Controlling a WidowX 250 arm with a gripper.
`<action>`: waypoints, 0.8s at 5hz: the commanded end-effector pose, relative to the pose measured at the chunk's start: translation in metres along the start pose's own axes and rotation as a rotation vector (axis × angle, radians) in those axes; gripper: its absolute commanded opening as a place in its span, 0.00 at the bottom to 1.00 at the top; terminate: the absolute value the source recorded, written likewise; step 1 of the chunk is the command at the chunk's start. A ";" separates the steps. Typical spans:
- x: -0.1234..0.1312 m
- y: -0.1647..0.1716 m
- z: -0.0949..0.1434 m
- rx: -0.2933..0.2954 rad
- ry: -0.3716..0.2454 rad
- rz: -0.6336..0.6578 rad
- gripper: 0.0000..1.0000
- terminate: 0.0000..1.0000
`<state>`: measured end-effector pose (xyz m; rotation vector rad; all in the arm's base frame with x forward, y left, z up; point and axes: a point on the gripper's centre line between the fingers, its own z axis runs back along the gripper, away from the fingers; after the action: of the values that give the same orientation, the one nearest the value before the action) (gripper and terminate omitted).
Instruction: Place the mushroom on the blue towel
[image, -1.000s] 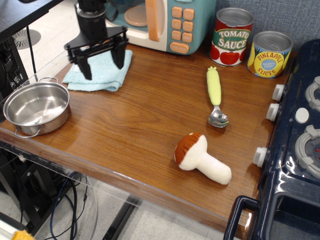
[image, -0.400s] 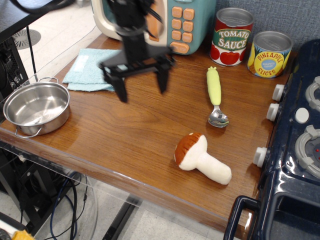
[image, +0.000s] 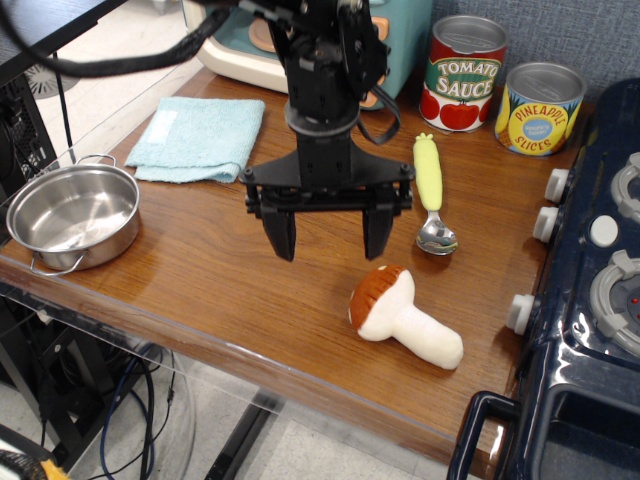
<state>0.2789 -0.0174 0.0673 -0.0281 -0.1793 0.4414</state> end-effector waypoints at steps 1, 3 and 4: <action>-0.024 -0.013 -0.001 -0.061 -0.026 -0.144 1.00 0.00; -0.025 -0.018 -0.025 -0.029 -0.031 -0.157 0.00 0.00; -0.021 -0.018 -0.027 -0.036 -0.029 -0.133 0.00 0.00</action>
<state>0.2747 -0.0530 0.0312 -0.0415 -0.1872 0.3032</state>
